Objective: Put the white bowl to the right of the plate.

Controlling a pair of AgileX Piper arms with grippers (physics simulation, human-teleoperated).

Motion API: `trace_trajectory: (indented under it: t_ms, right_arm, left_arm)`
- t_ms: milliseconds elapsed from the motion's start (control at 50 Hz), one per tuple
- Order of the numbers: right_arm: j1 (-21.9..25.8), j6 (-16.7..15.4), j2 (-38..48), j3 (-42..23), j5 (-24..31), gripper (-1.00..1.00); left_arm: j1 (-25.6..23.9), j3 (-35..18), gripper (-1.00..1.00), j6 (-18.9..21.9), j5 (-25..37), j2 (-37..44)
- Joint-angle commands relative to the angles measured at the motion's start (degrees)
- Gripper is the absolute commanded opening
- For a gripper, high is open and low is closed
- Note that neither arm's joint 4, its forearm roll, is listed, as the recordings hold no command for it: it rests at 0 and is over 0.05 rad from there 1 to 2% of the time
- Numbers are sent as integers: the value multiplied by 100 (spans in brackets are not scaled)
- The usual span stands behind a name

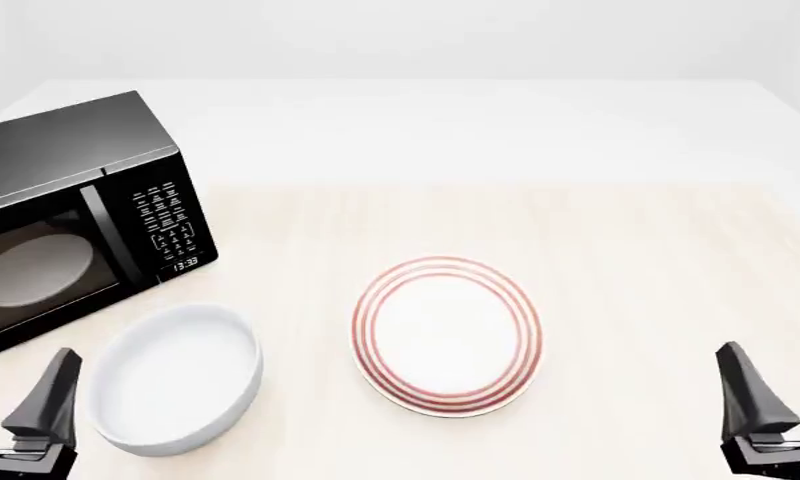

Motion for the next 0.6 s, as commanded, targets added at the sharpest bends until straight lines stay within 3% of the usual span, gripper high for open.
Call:
trace_trajectory:
  t_ms: [20,160,200,280,320,360,600]
  right_arm:
    - [26,-83,-217,-11,244,100]
    - [213,-313,87,-54,53,100]
    - [248,-305,580,-66,-303,100]
    - [413,-224,1268,-453,-485,100]
    - [466,-97,2031,-610,-823,100]
    - [489,-254,2959,-758,-1300,100]
    - [1288,-509,4657,-1892,-1667,100]
  left_arm:
    - [0,-15,100,0,-6,25]
    - [0,-15,100,0,-6,25]
    - [0,-15,100,0,-6,25]
    - [0,-15,100,0,-6,25]
    - [0,-15,100,0,-6,25]
    - [0,-15,100,0,-6,25]
    - [0,-15,100,0,-6,25]
